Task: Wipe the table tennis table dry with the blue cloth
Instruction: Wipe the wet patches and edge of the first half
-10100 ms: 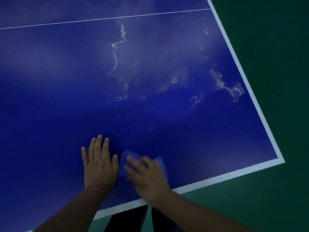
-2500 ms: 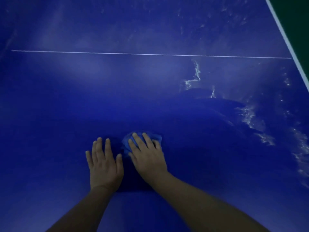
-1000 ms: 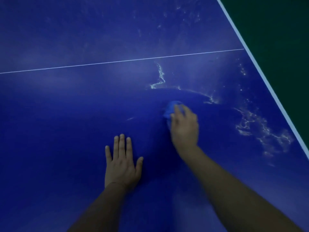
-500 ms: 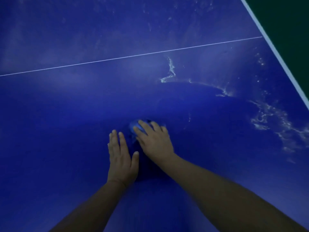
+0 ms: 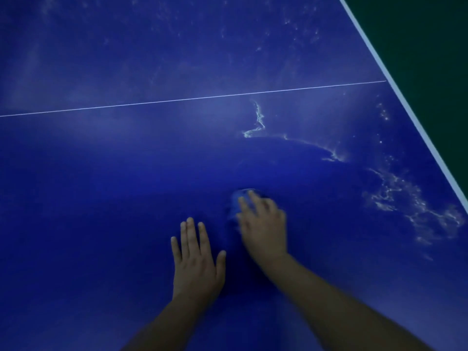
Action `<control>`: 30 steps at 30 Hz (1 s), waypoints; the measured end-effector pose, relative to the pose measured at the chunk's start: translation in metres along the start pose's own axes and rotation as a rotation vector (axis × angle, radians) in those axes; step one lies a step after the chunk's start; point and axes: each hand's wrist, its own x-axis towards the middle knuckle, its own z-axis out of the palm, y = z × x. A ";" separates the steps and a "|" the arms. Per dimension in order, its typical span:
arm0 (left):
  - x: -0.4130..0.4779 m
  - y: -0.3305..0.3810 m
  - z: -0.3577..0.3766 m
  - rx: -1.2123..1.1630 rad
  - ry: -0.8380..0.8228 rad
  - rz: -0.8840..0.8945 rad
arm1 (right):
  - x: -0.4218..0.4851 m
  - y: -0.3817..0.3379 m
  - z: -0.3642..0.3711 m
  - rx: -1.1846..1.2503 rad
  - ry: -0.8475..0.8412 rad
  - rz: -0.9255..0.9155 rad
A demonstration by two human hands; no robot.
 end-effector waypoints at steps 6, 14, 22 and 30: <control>0.003 0.001 0.000 0.031 -0.090 -0.043 | 0.076 -0.076 0.031 0.030 -0.044 -0.069; 0.004 0.003 -0.019 -0.039 -0.247 -0.067 | 0.100 0.143 -0.012 -0.092 0.006 0.488; 0.006 0.001 -0.019 -0.045 -0.281 -0.049 | -0.007 0.074 -0.018 0.021 0.185 0.382; -0.005 0.000 -0.012 -0.046 -0.114 -0.002 | -0.012 0.110 -0.013 -0.161 0.053 0.250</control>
